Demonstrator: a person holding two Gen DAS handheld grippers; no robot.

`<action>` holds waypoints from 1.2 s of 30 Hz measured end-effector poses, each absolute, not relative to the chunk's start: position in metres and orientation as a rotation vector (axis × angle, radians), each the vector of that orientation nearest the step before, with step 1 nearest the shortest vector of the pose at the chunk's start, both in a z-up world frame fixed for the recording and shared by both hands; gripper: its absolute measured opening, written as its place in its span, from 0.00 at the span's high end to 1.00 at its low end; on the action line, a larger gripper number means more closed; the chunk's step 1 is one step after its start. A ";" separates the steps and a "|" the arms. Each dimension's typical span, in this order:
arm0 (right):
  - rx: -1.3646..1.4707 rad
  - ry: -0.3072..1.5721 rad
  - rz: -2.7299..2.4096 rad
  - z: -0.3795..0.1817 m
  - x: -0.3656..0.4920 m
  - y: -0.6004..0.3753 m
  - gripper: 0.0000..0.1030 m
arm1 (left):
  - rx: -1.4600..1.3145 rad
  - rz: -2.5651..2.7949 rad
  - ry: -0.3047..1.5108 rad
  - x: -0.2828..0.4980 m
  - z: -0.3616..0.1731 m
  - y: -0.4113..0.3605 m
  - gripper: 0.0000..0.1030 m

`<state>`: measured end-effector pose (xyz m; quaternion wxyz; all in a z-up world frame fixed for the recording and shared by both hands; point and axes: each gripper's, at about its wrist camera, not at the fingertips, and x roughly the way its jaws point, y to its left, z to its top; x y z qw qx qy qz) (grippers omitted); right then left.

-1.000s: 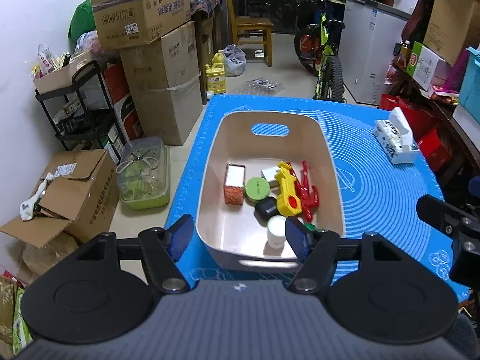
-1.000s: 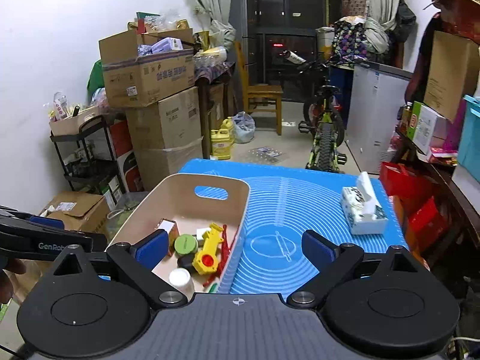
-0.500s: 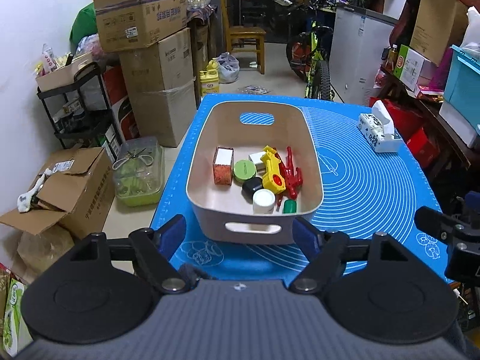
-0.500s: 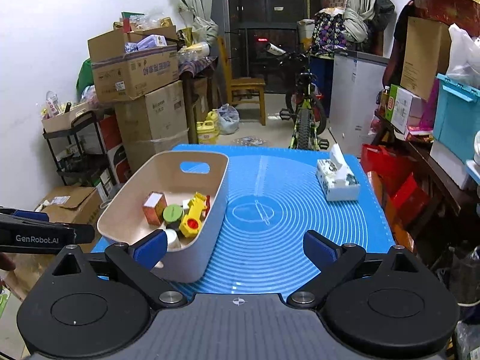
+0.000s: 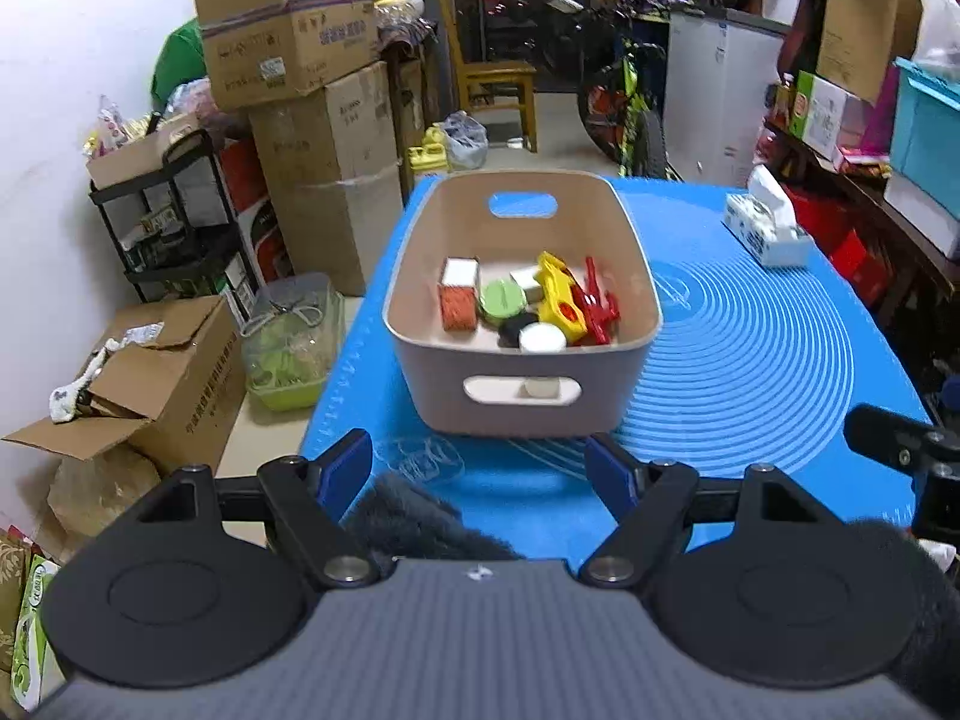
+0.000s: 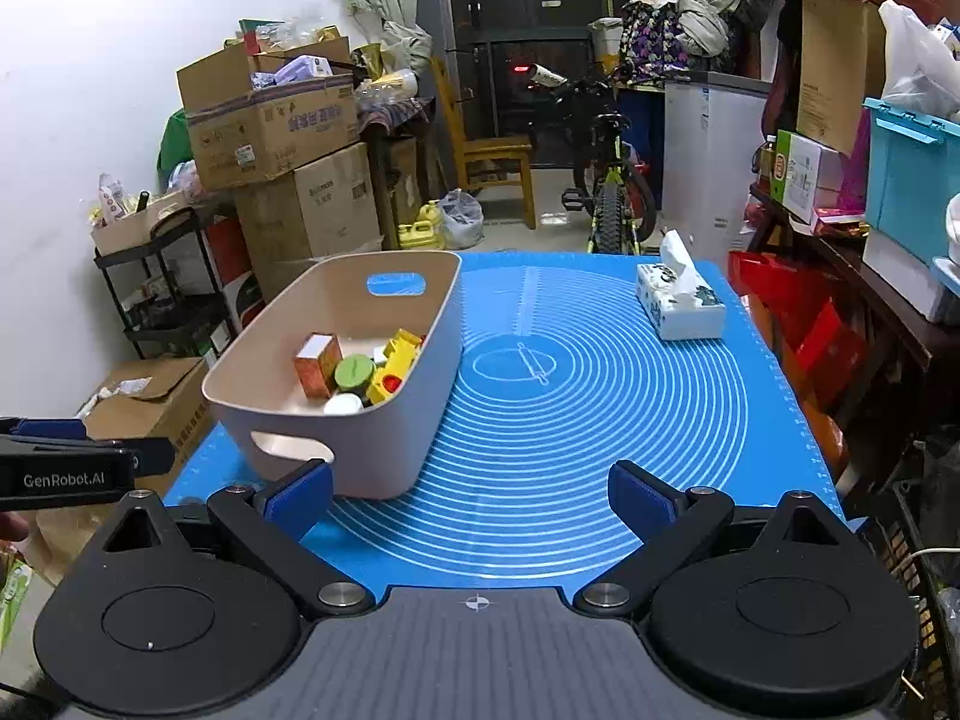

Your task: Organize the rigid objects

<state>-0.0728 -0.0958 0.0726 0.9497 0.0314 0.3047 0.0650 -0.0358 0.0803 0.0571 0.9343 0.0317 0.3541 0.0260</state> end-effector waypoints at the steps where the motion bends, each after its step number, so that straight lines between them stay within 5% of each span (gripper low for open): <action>1: 0.058 0.618 0.130 0.070 -0.075 -0.095 0.05 | 0.063 0.049 0.722 -0.037 0.055 0.079 0.24; 36: 0.070 0.596 0.078 0.035 -0.101 -0.099 0.05 | 0.082 -0.004 0.733 -0.050 0.012 0.055 0.24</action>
